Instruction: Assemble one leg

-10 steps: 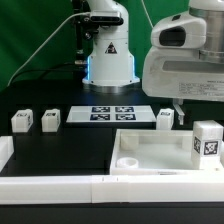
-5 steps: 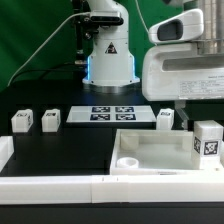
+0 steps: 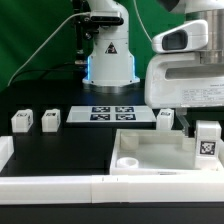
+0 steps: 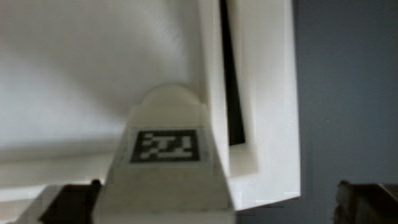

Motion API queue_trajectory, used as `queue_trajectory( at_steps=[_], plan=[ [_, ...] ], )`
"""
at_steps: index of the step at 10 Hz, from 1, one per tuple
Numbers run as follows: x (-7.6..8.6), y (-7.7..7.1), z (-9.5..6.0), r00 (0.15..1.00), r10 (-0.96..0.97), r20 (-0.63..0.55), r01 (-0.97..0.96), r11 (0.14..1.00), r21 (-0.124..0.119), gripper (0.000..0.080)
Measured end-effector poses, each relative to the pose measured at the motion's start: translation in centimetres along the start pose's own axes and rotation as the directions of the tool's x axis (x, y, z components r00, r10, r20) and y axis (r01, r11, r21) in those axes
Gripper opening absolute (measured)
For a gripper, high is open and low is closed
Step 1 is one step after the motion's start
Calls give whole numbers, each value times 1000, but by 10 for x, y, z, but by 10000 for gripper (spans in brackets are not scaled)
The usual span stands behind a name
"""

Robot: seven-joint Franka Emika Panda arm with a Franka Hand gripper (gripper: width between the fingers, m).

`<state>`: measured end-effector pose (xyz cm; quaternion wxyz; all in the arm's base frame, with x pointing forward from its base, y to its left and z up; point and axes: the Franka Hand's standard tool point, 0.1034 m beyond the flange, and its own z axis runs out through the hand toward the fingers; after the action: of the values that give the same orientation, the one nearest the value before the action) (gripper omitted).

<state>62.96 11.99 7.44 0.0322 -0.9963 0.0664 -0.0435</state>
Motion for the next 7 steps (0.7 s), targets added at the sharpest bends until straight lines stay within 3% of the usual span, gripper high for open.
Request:
queue_trajectory(
  at_steps=[5, 6, 7],
  plan=[
    [2, 1, -1, 1000, 3, -5, -3, 1000, 3, 648],
    [2, 1, -1, 1000, 2, -4, -2, 1000, 3, 509],
    [2, 1, 0, 1000, 2, -4, -2, 1000, 3, 509]
  ],
)
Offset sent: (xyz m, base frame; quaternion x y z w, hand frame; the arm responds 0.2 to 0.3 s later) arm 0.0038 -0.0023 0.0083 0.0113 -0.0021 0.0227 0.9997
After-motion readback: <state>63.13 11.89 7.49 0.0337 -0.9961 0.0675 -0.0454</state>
